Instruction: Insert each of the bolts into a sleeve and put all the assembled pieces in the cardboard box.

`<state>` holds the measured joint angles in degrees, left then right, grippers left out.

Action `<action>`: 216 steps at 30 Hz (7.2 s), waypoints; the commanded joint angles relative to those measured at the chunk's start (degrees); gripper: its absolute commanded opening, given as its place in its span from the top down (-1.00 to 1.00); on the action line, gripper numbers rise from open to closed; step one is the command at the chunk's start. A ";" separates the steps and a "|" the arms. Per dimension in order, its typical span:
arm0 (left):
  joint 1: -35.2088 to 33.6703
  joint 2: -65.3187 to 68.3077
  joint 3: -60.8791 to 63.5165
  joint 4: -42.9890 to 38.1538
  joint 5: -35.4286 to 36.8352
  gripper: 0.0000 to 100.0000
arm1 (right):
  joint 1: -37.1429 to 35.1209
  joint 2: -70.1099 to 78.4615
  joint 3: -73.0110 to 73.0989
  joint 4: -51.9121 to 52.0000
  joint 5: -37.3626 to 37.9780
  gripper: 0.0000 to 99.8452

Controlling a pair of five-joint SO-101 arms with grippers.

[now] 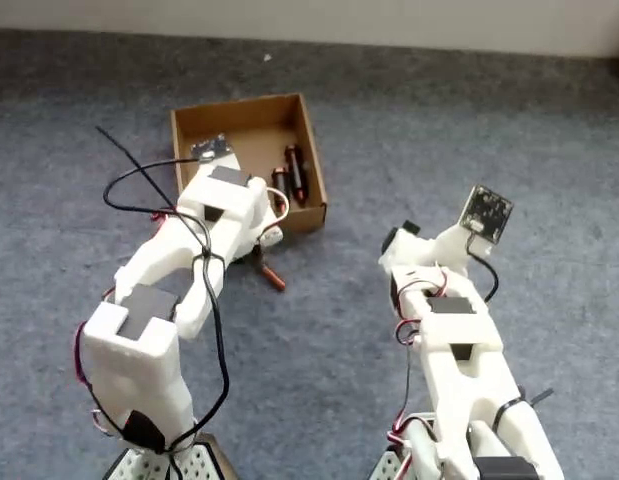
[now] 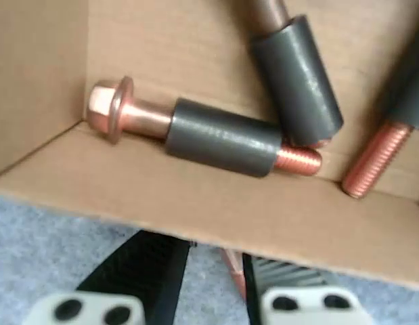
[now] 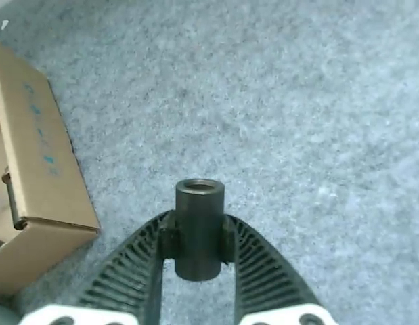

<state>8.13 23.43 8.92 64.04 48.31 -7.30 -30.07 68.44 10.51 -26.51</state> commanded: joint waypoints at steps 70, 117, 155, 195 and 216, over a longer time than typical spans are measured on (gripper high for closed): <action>1.98 -128.31 76.79 -28.84 -24.35 0.99 | -39.08 -73.98 34.24 24.13 28.22 0.99; 15.34 -127.34 63.96 -11.43 -24.26 0.99 | -41.54 -75.21 33.80 24.48 34.90 0.99; 14.99 -127.34 62.02 0.09 -24.35 0.59 | -38.90 -74.95 34.42 7.34 34.55 0.99; -12.09 -127.34 75.12 3.34 -35.69 0.59 | -23.60 -74.51 27.56 11.38 20.92 0.99; -15.08 -127.16 88.22 -7.30 -40.53 0.59 | -23.69 5.05 -14.46 -27.82 21.01 0.99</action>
<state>-6.20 -103.52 95.87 57.98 8.22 -31.65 -43.69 67.30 -9.36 -5.14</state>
